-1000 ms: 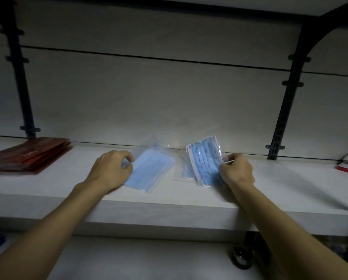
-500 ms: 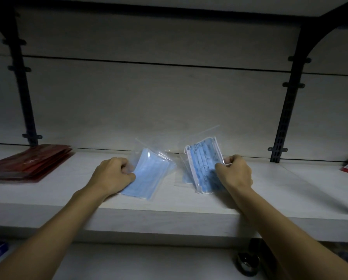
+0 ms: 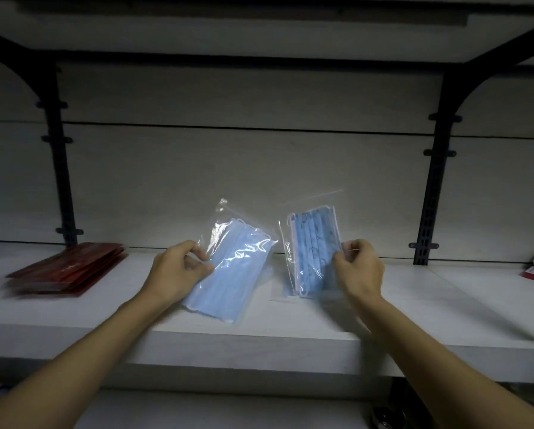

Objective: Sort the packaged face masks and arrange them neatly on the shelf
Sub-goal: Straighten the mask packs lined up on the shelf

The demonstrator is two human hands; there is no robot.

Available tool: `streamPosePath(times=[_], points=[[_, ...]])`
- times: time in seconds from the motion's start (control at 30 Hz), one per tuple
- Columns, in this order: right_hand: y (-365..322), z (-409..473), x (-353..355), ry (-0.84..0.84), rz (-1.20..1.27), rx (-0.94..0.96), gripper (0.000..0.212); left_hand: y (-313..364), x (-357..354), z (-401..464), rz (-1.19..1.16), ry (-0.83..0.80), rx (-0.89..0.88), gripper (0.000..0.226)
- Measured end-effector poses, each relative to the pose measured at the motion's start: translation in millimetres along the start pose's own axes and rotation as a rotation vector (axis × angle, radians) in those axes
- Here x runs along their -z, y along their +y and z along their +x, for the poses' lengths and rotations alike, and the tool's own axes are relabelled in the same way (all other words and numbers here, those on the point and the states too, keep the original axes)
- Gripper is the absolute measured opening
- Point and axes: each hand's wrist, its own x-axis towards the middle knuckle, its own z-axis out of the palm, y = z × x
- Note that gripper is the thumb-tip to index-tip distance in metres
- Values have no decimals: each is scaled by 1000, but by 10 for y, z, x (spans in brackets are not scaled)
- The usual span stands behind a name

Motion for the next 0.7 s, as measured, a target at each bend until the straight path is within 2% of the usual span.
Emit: streamPosePath(times=[0.23, 0.33, 0.43, 0.7], points=[[-388, -126, 137, -44, 339, -38, 12, 190, 309, -237, -235, 156, 77, 20], [-546, -284, 156, -137, 455, -48, 16, 273, 464, -416, -264, 212, 96, 20], [-649, -494, 83, -234, 494, -57, 13, 322, 652, -618, -248, 276, 102, 15], [-968, -1037, -264, -345, 487, -47, 15, 101, 1410, -1045, -222, 402, 128, 13]])
